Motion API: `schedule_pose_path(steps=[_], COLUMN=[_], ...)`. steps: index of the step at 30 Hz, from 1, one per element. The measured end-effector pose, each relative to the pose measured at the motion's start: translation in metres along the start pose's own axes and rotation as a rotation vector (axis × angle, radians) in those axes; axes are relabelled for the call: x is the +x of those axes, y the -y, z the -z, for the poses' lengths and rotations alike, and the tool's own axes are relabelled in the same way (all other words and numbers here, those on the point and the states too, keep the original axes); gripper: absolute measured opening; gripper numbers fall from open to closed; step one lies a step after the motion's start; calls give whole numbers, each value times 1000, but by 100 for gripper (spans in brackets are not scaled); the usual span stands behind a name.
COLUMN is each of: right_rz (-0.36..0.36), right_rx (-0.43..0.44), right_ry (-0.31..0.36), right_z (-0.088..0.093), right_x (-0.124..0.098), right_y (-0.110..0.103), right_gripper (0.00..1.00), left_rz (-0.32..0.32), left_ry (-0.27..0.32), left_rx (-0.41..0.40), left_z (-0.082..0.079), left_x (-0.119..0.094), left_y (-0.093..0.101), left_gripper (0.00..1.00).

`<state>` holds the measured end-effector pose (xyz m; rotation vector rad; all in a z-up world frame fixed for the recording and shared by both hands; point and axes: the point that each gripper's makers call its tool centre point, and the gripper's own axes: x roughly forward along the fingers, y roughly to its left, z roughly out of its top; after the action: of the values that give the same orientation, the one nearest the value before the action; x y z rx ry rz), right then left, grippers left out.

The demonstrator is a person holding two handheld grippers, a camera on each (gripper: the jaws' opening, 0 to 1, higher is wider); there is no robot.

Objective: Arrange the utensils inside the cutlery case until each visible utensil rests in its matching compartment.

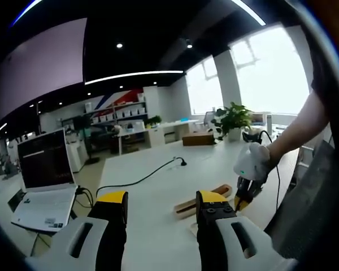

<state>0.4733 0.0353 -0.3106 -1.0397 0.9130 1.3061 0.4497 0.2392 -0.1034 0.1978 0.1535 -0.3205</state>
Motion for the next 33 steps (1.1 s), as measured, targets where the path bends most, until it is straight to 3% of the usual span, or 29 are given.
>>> schedule_pose_path(steps=[33], right_rz=[51], right_rx=[16], right_ry=[-7], right_z=[8], right_x=[-18], right_y=[22], right_gripper=[1], left_rz=[11], left_ry=[-15], left_rx=[10], left_z=[2], left_x=[1], left_y=[4], left_gripper=[50])
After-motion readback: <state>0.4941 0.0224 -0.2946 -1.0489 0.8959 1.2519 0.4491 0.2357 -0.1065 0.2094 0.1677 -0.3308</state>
